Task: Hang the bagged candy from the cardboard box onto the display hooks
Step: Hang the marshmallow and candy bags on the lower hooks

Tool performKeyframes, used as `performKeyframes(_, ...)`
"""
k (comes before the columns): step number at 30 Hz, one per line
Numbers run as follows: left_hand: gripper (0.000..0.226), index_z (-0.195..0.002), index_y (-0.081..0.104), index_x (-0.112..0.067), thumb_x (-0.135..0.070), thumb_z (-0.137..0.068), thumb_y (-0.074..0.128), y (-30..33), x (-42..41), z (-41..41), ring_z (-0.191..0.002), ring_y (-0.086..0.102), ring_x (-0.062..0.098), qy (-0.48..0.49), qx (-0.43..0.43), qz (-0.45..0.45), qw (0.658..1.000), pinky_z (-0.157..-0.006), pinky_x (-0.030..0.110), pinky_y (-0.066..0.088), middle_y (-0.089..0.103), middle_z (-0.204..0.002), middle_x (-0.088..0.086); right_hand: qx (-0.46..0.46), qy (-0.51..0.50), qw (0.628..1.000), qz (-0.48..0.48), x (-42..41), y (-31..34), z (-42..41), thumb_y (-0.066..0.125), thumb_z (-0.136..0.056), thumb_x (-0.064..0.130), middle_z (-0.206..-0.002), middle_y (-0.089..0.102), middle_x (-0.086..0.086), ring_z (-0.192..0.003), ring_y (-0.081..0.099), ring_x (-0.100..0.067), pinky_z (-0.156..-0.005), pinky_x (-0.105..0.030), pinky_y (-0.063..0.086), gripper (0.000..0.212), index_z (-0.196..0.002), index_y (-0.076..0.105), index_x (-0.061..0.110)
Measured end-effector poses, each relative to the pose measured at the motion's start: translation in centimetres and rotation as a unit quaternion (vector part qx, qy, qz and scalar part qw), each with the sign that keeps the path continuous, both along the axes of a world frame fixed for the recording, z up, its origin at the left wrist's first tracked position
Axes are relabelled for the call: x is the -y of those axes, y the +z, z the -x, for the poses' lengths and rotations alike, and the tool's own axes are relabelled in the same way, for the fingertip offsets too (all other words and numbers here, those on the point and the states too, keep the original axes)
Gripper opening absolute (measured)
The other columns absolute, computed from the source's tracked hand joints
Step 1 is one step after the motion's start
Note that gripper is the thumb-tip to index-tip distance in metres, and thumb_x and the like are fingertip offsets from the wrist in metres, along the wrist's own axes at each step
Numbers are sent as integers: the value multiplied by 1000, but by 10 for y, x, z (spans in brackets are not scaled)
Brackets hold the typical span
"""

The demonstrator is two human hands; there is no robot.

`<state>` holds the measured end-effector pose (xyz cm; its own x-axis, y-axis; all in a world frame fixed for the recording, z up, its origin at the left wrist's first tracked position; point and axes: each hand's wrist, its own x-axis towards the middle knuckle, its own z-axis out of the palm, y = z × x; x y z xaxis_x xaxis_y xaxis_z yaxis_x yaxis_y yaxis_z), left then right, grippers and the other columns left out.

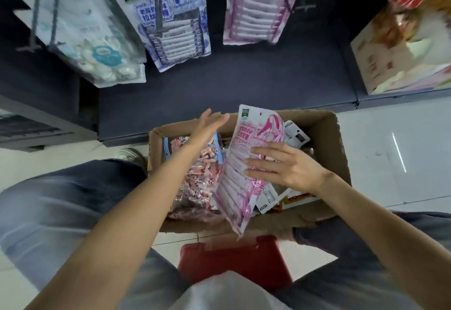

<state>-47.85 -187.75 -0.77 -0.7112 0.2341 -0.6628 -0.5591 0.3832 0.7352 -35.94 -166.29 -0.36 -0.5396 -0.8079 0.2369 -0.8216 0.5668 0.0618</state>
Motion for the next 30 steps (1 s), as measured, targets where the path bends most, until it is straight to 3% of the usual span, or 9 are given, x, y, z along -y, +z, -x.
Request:
performKeyframes(3, 69, -140, 43, -15, -54, -85, 56, 11, -6, 8, -116, 56, 17, -39, 65, -131, 988, -100, 35, 41, 57, -133, 3, -56, 5, 998, 27, -7, 34, 14, 58, -95, 9, -128, 63, 1, -126, 48, -23, -113, -40, 31, 32, -125, 65, 20)
performKeyframes(5, 52, -130, 54, -4, -34, -87, 59, 17, -8, 12, -110, 61, 23, -11, 59, -189, 980, -95, 33, 49, 62, -124, 12, -68, -8, 997, 35, -12, 46, 24, 59, -94, 7, -130, 61, 0, -128, 47, -25, -113, -43, 32, 35, -126, 63, 20)
performKeyframes(9, 24, -105, 65, -8, -16, -83, 70, 29, -4, 17, -95, 67, 22, 141, -36, -153, 977, -82, 28, 55, 71, -100, 8, 29, -194, 974, 109, -28, 42, 33, 64, -82, -3, -132, 59, -9, -128, 48, -28, -112, -51, 32, 39, -118, 67, 14)
performKeyframes(12, 13, -95, 65, -15, -14, -83, 71, 37, -9, 13, -74, 66, -1, 103, -133, -92, 981, -65, 13, 50, 69, -88, -5, 95, -393, 874, 270, -23, 45, 40, 46, -91, 11, -138, 50, -12, -125, 46, -27, -100, -53, 45, 37, -126, 59, 12)
performKeyframes(15, 24, -105, 64, -14, -15, -82, 72, 47, -17, 9, -76, 64, -5, 37, -181, -75, 980, -71, 11, 49, 69, -93, -8, 188, -514, 756, 360, -10, 58, 62, 58, -94, 27, -148, 37, -4, -133, 35, -18, -109, -31, 32, 44, -136, 47, 21)
performKeyframes(18, 25, -104, 64, -18, -18, -81, 73, 59, -27, 8, -85, 67, 0, 36, -207, -90, 974, -77, 17, 51, 70, -101, -5, 261, -514, 682, 450, -12, 78, 81, 63, -91, 25, -113, 63, 0, -107, 60, -15, -93, -28, 50, 19, -108, 65, 17)
performKeyframes(21, 33, -111, 61, -18, -23, -81, 74, 79, -44, 15, -92, 65, 5, 43, -256, -90, 961, -82, 21, 50, 69, -103, -6, 167, -454, 682, 548, -24, 105, 84, 68, -87, 18, -84, 67, 13, -80, 62, 0, -75, -20, 50, 4, -90, 69, 20)
performKeyframes(26, 18, -94, 65, -24, -11, -83, 71, 110, -70, 35, -84, 60, -4, -20, -433, -90, 897, -78, 10, 44, 66, -93, -17, 52, -372, 771, 515, -48, 112, 94, 71, -84, 17, -91, 65, 12, -91, 57, -6, -81, -19, 46, 11, -94, 72, 19)
performKeyframes(30, 3, -90, 68, -28, -29, -87, 67, 94, -87, 60, -91, 62, -1, -82, -435, -27, 896, -85, 20, 49, 68, -90, -18, 77, -433, 768, 466, -57, 86, 121, 67, -87, 21, -91, 66, 12, -94, 59, -15, -81, -24, 46, 11, -94, 75, 15)
